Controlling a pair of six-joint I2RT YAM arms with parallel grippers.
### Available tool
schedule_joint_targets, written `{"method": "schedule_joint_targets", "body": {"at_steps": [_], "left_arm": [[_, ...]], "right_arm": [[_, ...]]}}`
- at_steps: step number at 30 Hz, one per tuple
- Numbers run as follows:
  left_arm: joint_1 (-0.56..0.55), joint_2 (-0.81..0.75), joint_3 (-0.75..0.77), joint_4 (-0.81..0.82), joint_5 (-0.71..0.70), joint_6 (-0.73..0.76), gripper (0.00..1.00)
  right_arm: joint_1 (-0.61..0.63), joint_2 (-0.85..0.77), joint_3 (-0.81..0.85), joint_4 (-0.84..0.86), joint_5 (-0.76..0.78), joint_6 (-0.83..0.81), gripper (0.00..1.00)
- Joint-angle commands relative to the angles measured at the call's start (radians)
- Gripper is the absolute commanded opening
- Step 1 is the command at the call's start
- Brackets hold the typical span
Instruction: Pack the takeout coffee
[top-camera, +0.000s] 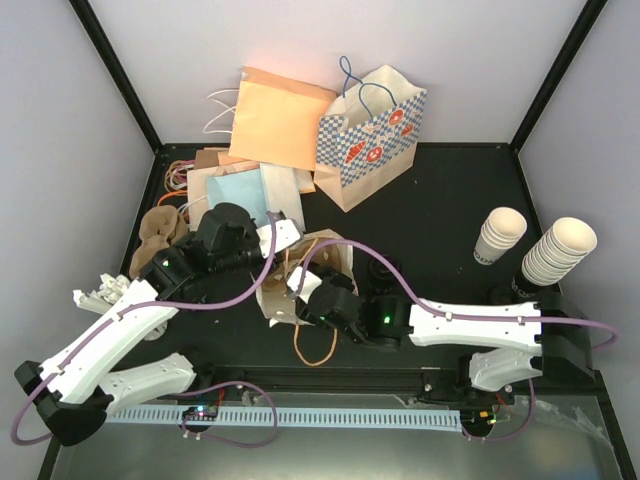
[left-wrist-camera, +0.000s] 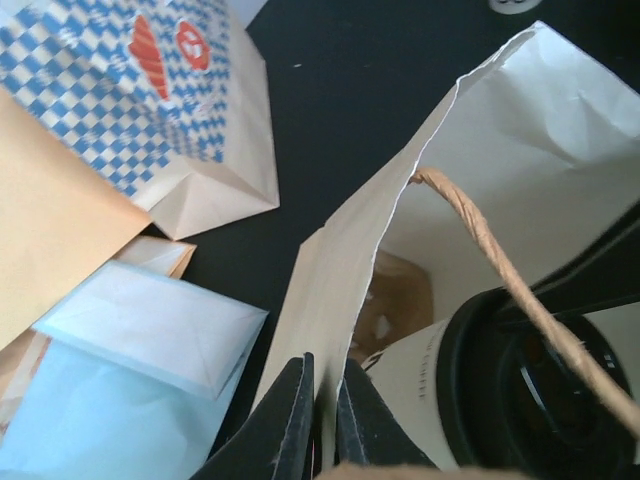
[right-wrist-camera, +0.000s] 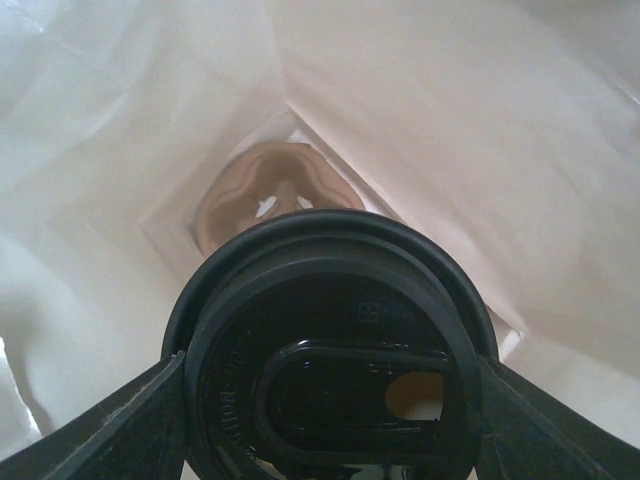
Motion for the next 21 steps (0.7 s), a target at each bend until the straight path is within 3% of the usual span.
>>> {"method": "schedule_joint_targets", "body": {"at_steps": [1, 11, 15, 21], "left_arm": [[-0.002, -0.017, 0.042, -0.055, 0.138, 0.085, 0.08], [-0.002, -0.025, 0.019, -0.078, 0.164, 0.114, 0.06], [-0.003, -0.021, 0.029, -0.123, 0.183, 0.143, 0.05], [-0.002, -0.066, -0.007, -0.106, 0.232, 0.158, 0.05]], "right_arm": [[0.017, 0.024, -0.008, 0.048, 0.012, -0.128, 0.67], [0.049, 0.095, 0.032, -0.013, 0.092, -0.290, 0.67], [0.051, 0.114, 0.042, -0.025, 0.118, -0.332, 0.73], [0.050, 0.084, 0.085, -0.113, 0.051, -0.358, 0.75]]}}
